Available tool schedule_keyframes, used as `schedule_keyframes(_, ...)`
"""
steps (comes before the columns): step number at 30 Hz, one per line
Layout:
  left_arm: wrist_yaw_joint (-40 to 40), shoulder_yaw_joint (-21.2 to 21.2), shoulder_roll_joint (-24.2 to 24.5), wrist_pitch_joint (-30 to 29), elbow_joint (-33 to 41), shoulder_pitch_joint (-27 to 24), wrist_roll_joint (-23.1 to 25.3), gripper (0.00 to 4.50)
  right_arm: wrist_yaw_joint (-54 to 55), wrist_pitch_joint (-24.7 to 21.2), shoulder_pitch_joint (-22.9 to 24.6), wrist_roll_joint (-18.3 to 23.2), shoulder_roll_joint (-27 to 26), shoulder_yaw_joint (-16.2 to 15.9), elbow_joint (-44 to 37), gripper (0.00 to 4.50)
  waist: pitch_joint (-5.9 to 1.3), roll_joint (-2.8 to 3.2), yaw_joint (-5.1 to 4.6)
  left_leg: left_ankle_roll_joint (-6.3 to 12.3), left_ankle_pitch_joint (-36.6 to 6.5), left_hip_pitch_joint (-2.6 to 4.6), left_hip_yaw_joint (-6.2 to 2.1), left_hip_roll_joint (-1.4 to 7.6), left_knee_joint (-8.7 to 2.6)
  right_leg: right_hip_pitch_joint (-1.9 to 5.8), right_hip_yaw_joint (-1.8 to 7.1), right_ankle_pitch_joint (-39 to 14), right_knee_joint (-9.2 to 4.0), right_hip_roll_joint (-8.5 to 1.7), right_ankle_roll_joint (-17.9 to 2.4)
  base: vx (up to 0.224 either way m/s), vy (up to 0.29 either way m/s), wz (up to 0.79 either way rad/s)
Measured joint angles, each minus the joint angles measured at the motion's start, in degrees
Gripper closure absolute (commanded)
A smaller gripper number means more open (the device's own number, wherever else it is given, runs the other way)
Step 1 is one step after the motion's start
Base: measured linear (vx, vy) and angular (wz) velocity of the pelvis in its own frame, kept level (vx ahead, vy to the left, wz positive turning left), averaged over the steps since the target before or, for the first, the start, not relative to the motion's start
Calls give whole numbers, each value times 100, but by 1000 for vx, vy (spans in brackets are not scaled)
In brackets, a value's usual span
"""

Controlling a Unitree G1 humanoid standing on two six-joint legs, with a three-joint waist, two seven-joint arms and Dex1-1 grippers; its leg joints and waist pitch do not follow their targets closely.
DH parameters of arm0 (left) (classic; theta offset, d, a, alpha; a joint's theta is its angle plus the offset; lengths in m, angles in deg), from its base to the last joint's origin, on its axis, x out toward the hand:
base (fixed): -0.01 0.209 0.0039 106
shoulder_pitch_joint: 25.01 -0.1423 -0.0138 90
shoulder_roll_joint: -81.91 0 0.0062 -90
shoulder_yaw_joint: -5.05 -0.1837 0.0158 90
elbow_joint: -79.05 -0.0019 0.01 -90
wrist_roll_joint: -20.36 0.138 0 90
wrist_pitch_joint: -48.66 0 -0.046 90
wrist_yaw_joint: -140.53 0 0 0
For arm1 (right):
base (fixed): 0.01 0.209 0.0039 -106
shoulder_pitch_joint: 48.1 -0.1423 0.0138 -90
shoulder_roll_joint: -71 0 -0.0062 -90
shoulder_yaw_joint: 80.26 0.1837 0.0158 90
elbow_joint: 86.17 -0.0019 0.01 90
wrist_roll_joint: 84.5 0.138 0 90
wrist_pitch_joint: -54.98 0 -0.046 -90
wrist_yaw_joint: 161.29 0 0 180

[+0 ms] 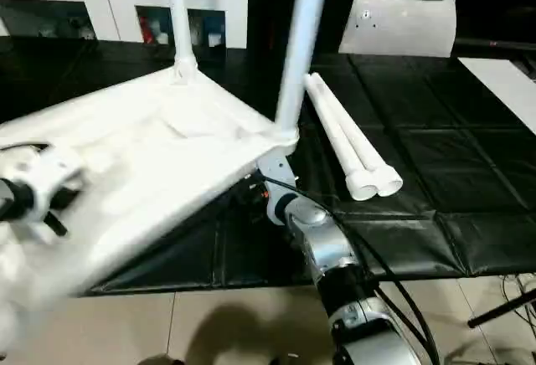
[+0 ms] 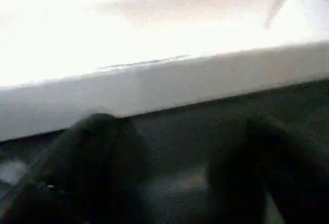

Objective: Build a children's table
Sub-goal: Rotate table base

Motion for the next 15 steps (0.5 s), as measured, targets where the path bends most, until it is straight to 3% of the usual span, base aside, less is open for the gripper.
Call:
schedule_keyframes(8,-758,-307,-201,-556,629,-173,-676,447,79,66,-61,-30,136,158,141,0,6,10,-41,-16,10,10,0,9,0,-2,0,1,18,9,-1,0,0,0)
schedule_keyframes(15,-229,-389,-1247,-363,-2,317,-734,447,188,231,-253,-65,184,241,367,0,14,21,-31,-29,21,7,-4,12,0,-6,-2,8,23,14,-10,0,0,0)
